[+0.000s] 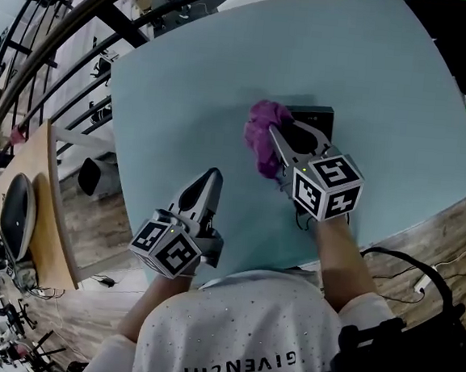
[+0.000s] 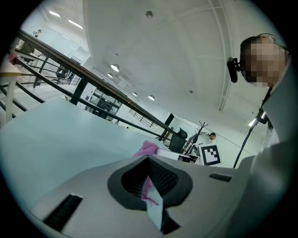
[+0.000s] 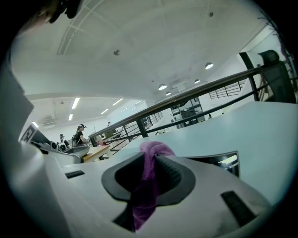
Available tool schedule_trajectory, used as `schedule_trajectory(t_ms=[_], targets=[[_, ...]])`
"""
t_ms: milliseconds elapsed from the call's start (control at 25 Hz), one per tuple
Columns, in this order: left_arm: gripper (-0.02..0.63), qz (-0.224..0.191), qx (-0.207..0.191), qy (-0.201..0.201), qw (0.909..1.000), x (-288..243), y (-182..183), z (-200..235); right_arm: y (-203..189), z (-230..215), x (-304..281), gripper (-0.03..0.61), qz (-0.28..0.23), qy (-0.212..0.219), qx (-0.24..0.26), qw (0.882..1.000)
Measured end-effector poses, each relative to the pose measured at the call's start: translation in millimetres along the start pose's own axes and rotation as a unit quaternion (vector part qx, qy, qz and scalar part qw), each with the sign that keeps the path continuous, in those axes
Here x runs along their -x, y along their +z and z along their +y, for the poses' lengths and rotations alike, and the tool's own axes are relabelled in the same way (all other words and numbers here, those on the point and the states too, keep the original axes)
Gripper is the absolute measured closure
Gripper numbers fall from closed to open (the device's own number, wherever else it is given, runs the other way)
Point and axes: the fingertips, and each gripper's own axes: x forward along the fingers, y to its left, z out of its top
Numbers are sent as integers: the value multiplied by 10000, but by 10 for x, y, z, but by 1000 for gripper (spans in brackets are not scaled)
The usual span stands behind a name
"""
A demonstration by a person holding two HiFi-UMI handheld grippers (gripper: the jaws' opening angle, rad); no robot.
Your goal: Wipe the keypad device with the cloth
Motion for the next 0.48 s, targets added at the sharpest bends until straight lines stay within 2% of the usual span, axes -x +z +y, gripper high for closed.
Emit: schedule_trajectory(t_ms=[480], targets=[[609, -7, -38, -238, 9997, -49, 16, -155, -38, -262, 244, 503, -15, -446, -28, 9990]])
